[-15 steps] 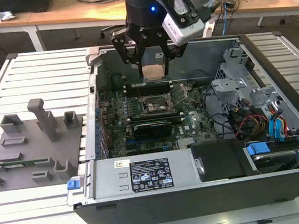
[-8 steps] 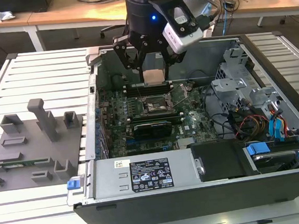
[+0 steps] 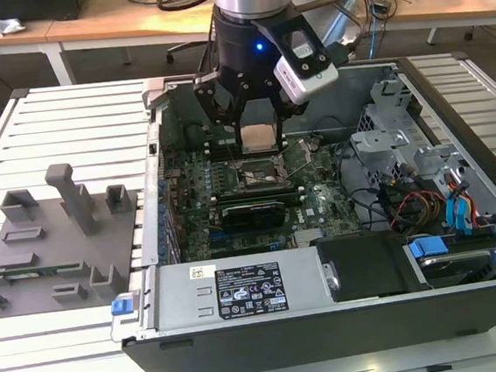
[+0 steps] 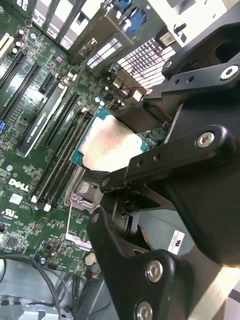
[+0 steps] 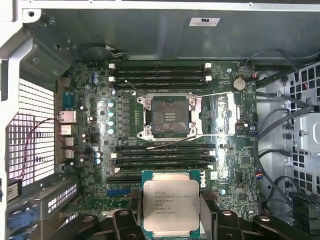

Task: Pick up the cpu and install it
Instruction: 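Pick up the cpu and move it towards the insertion slot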

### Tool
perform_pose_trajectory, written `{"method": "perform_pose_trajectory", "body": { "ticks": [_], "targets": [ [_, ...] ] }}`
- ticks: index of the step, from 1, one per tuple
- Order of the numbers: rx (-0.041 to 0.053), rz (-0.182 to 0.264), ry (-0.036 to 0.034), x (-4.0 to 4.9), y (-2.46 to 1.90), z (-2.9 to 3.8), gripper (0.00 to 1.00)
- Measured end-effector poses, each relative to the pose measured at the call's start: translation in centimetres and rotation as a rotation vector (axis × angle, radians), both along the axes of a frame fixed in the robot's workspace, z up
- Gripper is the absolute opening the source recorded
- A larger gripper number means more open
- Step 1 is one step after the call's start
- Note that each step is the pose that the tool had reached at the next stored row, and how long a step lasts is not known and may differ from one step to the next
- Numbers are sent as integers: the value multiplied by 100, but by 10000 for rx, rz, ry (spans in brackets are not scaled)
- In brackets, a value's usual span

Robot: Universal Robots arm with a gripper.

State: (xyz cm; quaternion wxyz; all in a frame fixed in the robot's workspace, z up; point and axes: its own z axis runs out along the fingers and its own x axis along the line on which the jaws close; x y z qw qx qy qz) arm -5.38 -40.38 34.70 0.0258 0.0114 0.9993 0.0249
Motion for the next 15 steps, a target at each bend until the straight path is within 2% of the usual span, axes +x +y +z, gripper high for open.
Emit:
{"method": "perform_pose_trajectory", "body": {
  "ticks": [4,6,10,15],
  "targets": [
    [-1,1,1,47,26,-110,55],
    [-1,-1,0,74,64,-178,55],
    [0,0,0,80,122,-242,55],
    [0,0,2,80,215,-303,55]
  ]
}}
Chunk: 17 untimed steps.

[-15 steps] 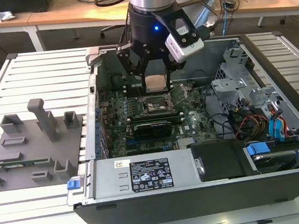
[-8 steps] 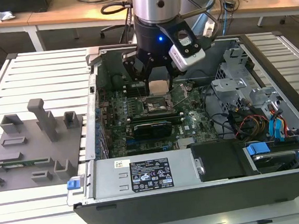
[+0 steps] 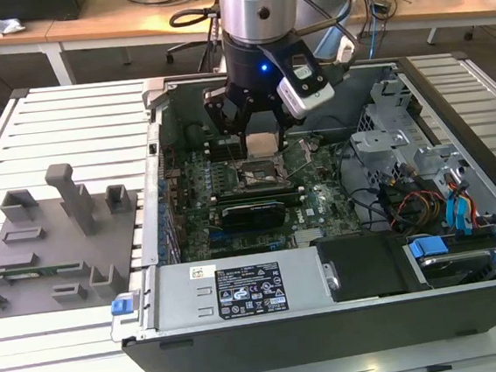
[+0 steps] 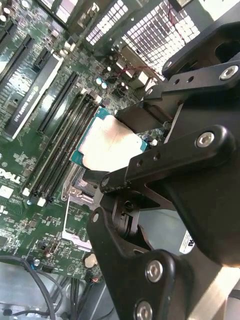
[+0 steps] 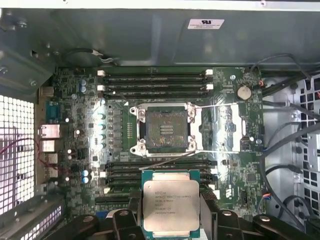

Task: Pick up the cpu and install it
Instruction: 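Pick up the cpu and move it towards the insertion slot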

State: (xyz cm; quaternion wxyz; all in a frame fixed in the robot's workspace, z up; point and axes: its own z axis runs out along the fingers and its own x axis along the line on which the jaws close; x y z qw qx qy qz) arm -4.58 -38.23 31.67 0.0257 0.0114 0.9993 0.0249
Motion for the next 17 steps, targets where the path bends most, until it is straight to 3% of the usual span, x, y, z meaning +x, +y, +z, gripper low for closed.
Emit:
{"method": "perform_pose_trajectory", "body": {
  "ticks": [9,17],
  "targets": [
    [0,0,1,0,143,-95,55],
    [-1,0,2,0,158,-100,55]
  ]
}}
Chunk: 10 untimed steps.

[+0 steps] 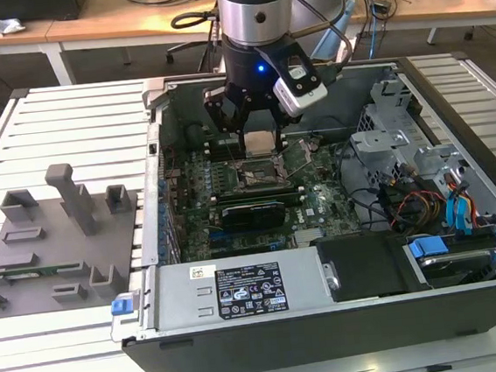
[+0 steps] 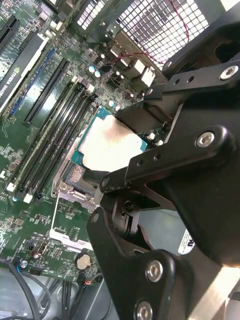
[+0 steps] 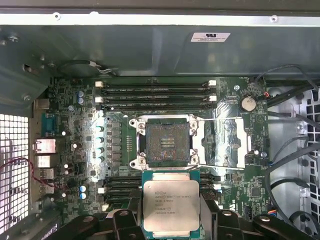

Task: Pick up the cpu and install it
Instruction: 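Pick up the cpu and move it towards the insertion slot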

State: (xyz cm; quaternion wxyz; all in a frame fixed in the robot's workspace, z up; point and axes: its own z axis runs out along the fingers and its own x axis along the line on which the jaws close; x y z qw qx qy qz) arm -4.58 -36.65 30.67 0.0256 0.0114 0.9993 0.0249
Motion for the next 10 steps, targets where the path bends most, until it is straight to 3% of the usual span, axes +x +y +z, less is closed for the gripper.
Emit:
{"method": "perform_pose_trajectory", "body": {
  "ticks": [10],
  "targets": [
    [0,0,0,0,38,-50,55]
  ]
}}
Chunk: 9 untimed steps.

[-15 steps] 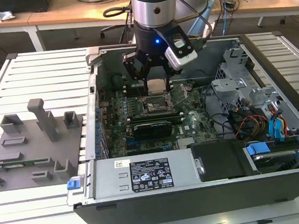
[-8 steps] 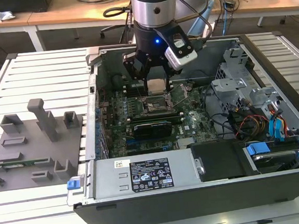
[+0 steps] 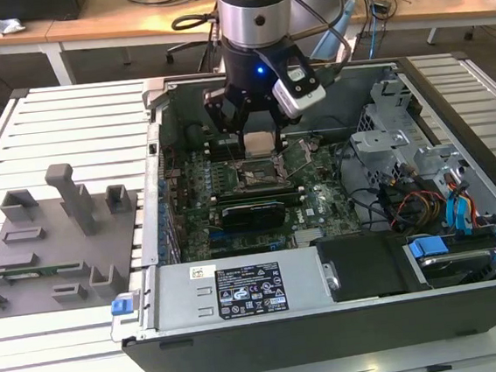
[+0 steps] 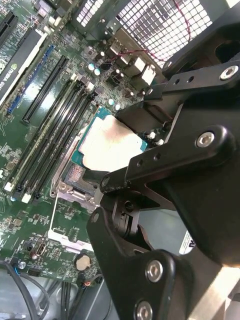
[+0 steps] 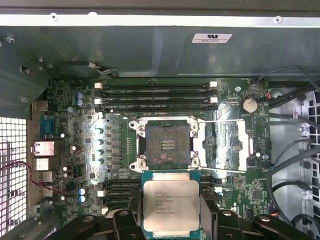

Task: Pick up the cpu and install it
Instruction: 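Pick up the cpu and move it towards the insertion slot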

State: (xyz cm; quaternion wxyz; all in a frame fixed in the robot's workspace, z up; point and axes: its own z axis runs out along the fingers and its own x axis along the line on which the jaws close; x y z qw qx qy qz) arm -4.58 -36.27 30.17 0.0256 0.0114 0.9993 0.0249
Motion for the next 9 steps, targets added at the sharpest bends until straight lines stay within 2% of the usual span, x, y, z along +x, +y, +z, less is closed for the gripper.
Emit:
{"method": "perform_pose_trajectory", "body": {
  "ticks": [9],
  "targets": [
    [1,0,-1,0,71,-64,55]
  ]
}}
